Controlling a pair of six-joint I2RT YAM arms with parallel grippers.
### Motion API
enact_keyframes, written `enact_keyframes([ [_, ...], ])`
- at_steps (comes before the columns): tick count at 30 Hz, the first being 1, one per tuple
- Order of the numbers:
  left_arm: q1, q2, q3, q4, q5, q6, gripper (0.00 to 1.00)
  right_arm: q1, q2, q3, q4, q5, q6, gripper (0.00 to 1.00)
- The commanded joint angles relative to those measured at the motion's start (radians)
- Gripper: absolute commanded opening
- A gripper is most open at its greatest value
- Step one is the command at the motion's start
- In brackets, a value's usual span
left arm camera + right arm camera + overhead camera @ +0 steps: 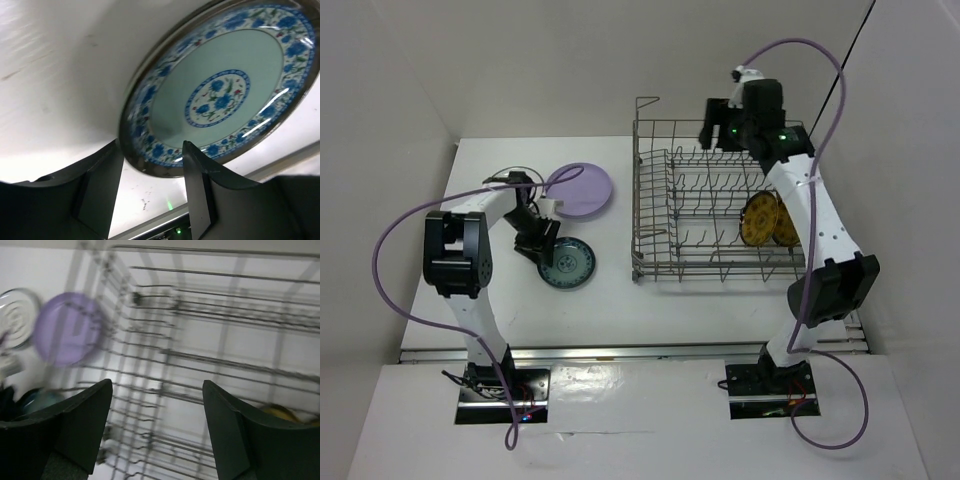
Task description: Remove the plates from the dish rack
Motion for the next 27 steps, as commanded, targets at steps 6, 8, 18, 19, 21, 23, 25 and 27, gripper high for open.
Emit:
enact_keyframes([
  [6,0.009,-0.174,0.043,0.033,-0.041,-0.077,0.63,-0.267,-0.048,-0.151,-0.154,0.274,-0.007,0.70],
  [8,0.009,-0.187,0.075,0.021,0.014,-0.077,0.63,-0.310,-0.038,-0.170,-0.154,0.299,-0.007,0.76],
  [18,0.009,-0.205,0.096,0.001,0.032,-0.106,0.63,-0.393,-0.018,-0.348,-0.125,0.155,0.002,0.82],
  [19,0.009,-0.205,0.107,0.001,0.032,-0.106,0.63,-0.393,-0.004,-0.378,-0.114,0.155,0.002,0.80],
  [21,0.009,-0.214,0.119,-0.009,0.032,-0.106,0.63,-0.393,0.007,-0.409,-0.082,0.120,0.013,0.75],
  [23,0.009,-0.225,0.139,-0.009,0.032,-0.106,0.63,-0.402,0.016,-0.431,-0.060,0.100,0.022,0.59],
  [25,0.009,-0.236,0.150,-0.018,0.032,-0.106,0.63,-0.402,0.016,-0.440,-0.048,0.099,0.022,0.39],
  [27,0.009,-0.236,0.162,-0.027,0.032,-0.106,0.63,-0.402,0.001,-0.431,-0.048,0.128,0.031,0.09],
])
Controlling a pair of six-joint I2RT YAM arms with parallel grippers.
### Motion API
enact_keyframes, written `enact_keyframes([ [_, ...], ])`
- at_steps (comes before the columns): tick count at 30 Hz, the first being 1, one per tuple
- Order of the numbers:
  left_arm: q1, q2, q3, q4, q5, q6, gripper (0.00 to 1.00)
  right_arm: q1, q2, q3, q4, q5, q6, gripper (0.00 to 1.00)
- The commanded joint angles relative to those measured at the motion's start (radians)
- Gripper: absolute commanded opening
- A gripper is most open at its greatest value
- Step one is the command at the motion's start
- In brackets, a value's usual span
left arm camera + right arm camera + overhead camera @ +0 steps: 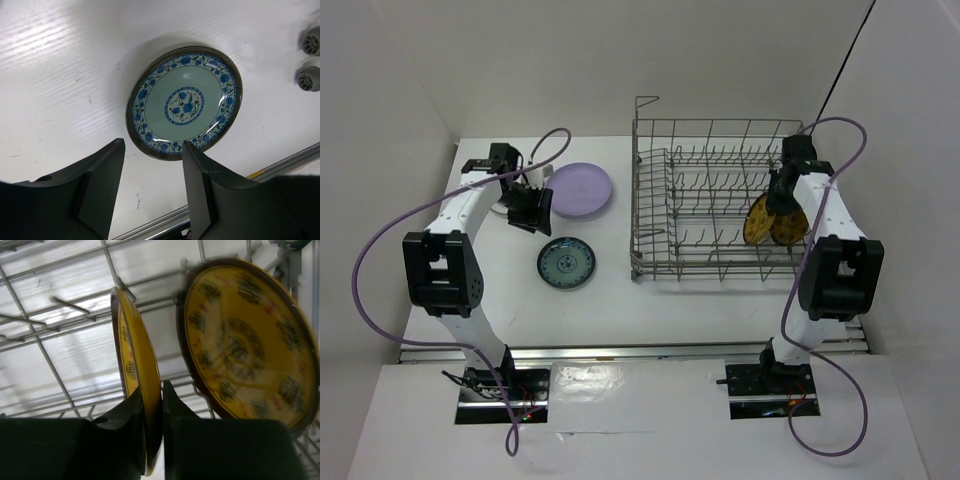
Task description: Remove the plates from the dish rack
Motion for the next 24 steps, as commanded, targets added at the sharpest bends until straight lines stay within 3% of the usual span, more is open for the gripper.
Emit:
enact_keyframes([
  [1,0.003,-0.059,0.056,-0.022,0.021,-0.007,0.63,-0.006,-0.050,0.011,0.074,-0.001,0.035,0.02],
  [7,0.003,-0.059,0.091,-0.051,0.055,-0.007,0.63,-0.006,-0.140,0.121,0.047,0.089,0.003,0.00],
  [12,0.003,-0.068,0.128,-0.071,0.090,-0.007,0.63,-0.006,-0.171,0.318,-0.012,0.126,-0.030,0.00],
  [16,0.003,-0.077,0.138,-0.059,0.090,-0.007,0.63,0.050,-0.212,0.415,0.029,0.189,-0.040,0.00],
  [24,0.003,-0.169,0.183,-0.012,0.188,-0.025,0.64,0.317,-0.228,0.415,0.238,-0.070,-0.061,0.00],
])
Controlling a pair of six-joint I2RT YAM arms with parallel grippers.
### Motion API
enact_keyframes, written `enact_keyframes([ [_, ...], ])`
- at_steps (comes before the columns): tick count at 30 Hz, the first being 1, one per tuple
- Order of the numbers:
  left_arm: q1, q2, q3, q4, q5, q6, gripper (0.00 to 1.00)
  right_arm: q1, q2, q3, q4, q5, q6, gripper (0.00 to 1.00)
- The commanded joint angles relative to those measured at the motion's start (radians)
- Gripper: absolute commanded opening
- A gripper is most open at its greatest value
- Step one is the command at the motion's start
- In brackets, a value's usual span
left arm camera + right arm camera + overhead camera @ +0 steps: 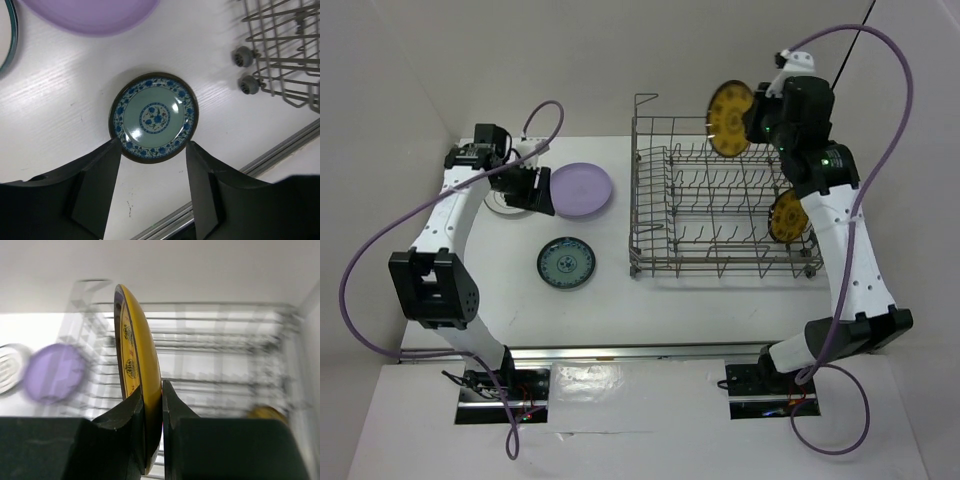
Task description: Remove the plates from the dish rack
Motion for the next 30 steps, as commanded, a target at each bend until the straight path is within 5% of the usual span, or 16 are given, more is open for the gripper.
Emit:
enact_keyframes([
  [1,0.003,-0.104,0.078,0.025,0.100,-0.020,0.68,0.084,0.048,0.021,0.142,-0.165,-0.002,0.00],
  [9,0.003,-0.138,0.238,0.025,0.300,-0.022,0.95,0.279,0.185,-0.026,0.369,-0.480,0.070,0.00],
  [30,-0.006,-0.109,0.184,0.188,0.361,-0.128,0.97,0.407,0.305,-0.111,0.589,-0.810,0.233,0.00],
])
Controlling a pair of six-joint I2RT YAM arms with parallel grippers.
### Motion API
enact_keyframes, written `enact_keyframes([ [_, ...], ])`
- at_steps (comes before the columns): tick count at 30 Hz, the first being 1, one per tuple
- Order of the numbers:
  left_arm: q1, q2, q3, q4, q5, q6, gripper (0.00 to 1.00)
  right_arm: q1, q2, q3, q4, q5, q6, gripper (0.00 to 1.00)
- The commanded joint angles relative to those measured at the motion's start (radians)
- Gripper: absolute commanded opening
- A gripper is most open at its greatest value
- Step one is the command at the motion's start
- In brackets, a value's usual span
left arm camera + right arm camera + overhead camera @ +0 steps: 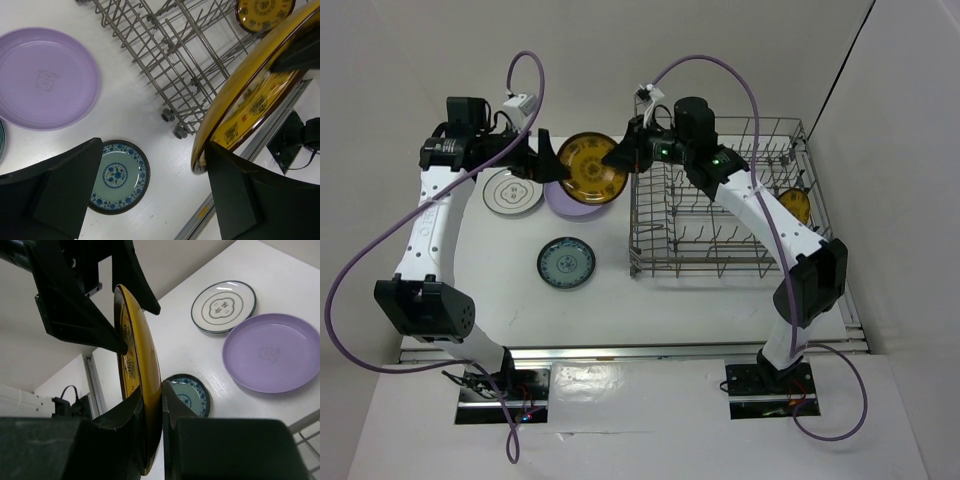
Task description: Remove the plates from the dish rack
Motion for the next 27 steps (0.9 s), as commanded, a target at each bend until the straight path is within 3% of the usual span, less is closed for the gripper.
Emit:
enact_keyframes([
  [1,-0.003,0.007,0.004,0.075,0.030,-0.041,0.95,0.017,0.033,-0.017,0.120,-0.072,0.056,0.00],
  [2,-0.003,0.016,0.004,0.075,0.051,-0.041,0.93,0.017,0.033,-0.017,0.120,-0.082,0.056,0.00],
  [3,-0.003,0.016,-0.006,0.075,0.051,-0.041,0.76,0.028,0.044,-0.008,0.120,-0.082,0.056,0.00],
  [11,-0.003,0.055,0.017,-0.023,0.090,0.022,0.00,0.037,0.084,0.003,0.140,-0.120,0.084,0.00],
  [15,-0.003,0.055,0.017,-0.095,0.110,0.082,0.00,0.037,0.108,0.032,0.105,-0.151,0.075,0.00],
  [16,-0.003,0.055,0.017,-0.130,0.100,0.093,0.00,0.037,0.125,0.048,0.058,-0.151,0.061,0.04],
  [17,-0.003,0.064,0.028,-0.149,0.073,0.116,0.00,0.037,0.139,0.078,0.032,-0.139,0.043,0.28],
  [20,0.021,0.064,0.048,-0.219,0.041,0.157,0.00,0.037,0.139,0.109,-0.039,-0.103,0.000,0.70],
  [23,0.084,0.064,0.027,-0.232,0.015,0.166,0.00,0.028,0.115,0.118,-0.074,-0.034,-0.010,0.78],
  [27,0.139,0.073,-0.073,-0.232,-0.057,0.186,0.00,-0.056,0.037,0.105,-0.074,0.000,0.018,0.79],
])
